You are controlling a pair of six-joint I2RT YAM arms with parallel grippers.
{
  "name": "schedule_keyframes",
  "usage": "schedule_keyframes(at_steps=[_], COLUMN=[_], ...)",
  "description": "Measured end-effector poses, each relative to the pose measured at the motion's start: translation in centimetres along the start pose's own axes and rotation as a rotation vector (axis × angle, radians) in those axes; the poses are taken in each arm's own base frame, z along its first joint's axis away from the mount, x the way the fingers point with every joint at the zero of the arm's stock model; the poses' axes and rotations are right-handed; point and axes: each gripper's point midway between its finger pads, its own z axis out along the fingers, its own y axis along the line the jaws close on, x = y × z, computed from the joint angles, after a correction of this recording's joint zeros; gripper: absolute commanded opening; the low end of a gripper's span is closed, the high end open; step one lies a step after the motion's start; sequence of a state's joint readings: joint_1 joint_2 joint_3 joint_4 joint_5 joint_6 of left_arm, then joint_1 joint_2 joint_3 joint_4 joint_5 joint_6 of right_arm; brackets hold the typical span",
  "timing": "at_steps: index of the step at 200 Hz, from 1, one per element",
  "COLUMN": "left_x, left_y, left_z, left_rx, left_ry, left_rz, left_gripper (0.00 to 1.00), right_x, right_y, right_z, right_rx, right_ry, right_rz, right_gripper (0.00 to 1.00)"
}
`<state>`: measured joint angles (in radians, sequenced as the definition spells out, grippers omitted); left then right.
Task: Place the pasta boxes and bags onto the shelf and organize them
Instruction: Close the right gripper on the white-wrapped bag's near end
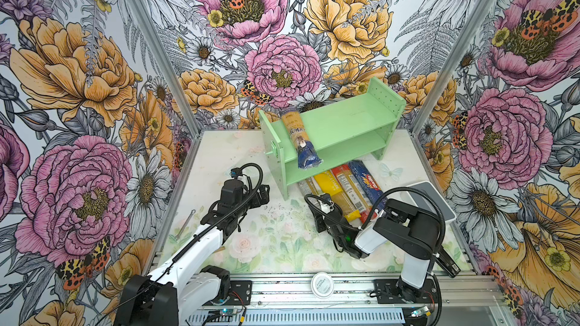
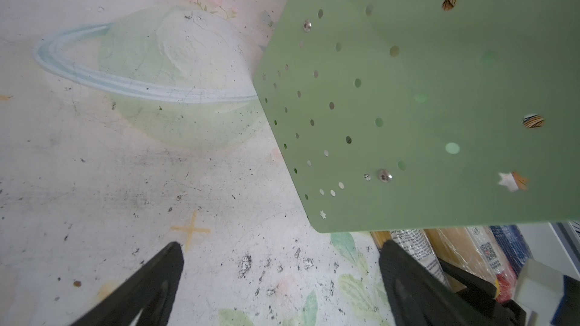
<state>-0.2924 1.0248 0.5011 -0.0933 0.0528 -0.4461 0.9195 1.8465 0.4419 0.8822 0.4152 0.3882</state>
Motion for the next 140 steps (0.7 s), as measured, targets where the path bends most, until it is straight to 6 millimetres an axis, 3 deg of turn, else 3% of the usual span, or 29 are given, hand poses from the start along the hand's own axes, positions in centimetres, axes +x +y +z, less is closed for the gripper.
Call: schedule_keyframes(at_steps=[98, 140], left_x=[0.0, 0.2], left_y=[0.0, 0.1], left_z=[0.0, 0.2], left_rx=[0.000, -0.003], left_ry=[0.001, 0.007], left_rz=[0.000, 0.000], left_gripper=[0.99, 0.99], right_x=[0.0, -0.2], right_y=[-0.5, -1.0], right_z=[-2.0, -3.4], right_rx=[0.012, 0.015], right_ry=[0.107, 0.150], right_rz=[-0.045, -0.060], right_gripper=[0.02, 0.00])
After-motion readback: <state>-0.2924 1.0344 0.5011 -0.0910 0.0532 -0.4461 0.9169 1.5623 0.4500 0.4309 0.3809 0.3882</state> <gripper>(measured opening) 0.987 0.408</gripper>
